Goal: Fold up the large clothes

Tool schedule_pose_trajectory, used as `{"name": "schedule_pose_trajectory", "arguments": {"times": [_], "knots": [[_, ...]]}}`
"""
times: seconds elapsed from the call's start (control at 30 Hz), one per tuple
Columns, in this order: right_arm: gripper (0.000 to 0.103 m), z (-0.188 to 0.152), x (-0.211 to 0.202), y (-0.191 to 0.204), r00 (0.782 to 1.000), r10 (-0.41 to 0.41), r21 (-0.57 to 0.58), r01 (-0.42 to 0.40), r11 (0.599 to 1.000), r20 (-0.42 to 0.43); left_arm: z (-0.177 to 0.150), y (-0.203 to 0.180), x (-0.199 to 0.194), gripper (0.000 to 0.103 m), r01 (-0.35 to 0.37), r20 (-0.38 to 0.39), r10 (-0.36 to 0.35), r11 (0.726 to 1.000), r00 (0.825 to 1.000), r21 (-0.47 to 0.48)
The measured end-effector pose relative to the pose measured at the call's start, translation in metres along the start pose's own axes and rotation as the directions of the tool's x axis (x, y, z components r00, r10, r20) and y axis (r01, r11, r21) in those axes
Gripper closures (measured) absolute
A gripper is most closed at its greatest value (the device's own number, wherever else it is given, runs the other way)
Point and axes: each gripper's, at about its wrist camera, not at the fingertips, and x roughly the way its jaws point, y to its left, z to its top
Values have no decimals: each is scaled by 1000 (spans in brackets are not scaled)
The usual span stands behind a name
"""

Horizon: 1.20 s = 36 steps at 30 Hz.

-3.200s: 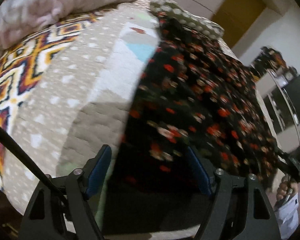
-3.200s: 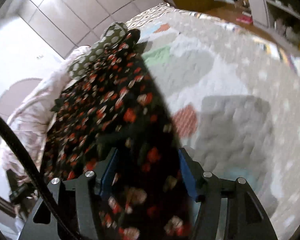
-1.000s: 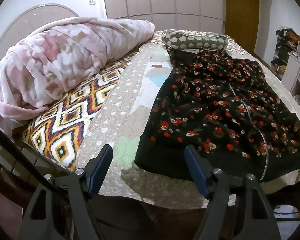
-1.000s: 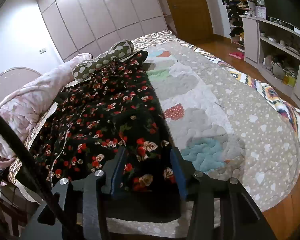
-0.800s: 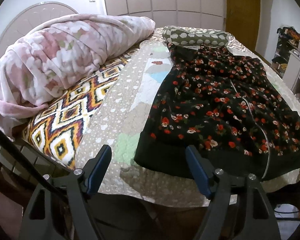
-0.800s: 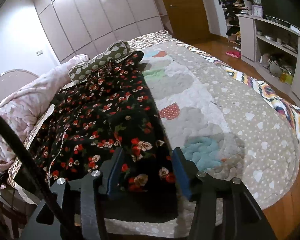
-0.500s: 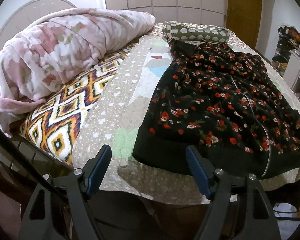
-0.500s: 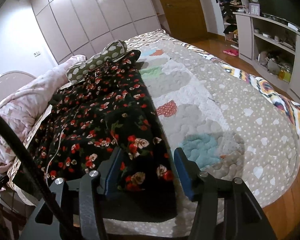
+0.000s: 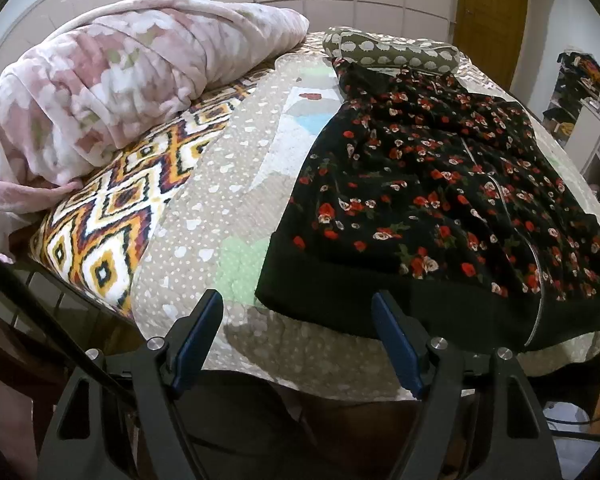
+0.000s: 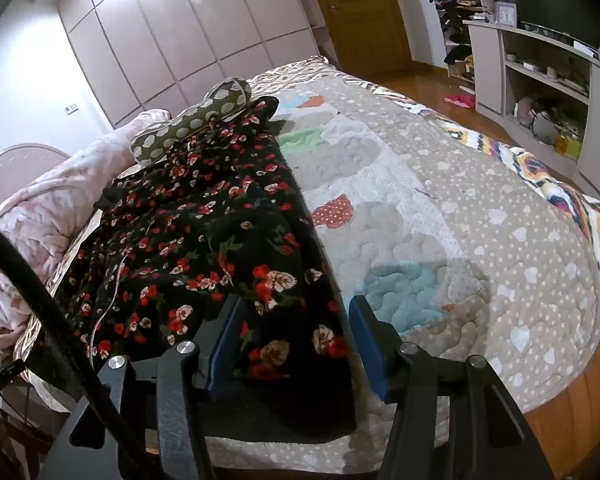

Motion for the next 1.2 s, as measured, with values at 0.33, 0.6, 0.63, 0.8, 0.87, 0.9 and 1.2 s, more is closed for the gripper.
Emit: {"name": "schedule_pose_trajectory", "arguments": {"times": [0.33,0.6,0.63,0.8,0.87,0.9,1.2], "knots": [[43,-1,1,-2,1000,0,5,0,1000,-3,-1,1,1,27,2,-7,-2,1000,1000,0],[43,0,-2,-6,1000,-2,15,2,1000,13,5,15,2,27,72,8,-71,997,997,-40],[43,1,-3,-9,1000,-5,23,5,1000,17,8,20,4,27,97,9,-97,994,995,-53],[39,6,0,-34,999,33,128,-34,991,11,31,53,25,27,195,29,-193,969,981,-155],[39,6,6,-46,998,69,184,-67,981,-6,41,63,43,27,245,18,-246,952,969,-184],[38,6,10,-53,995,96,222,-90,971,-16,44,67,53,27,270,-1,-276,942,961,-199],[38,1,28,-75,952,305,390,-276,878,-13,51,48,106,27,456,-99,-493,851,864,-261]]}}
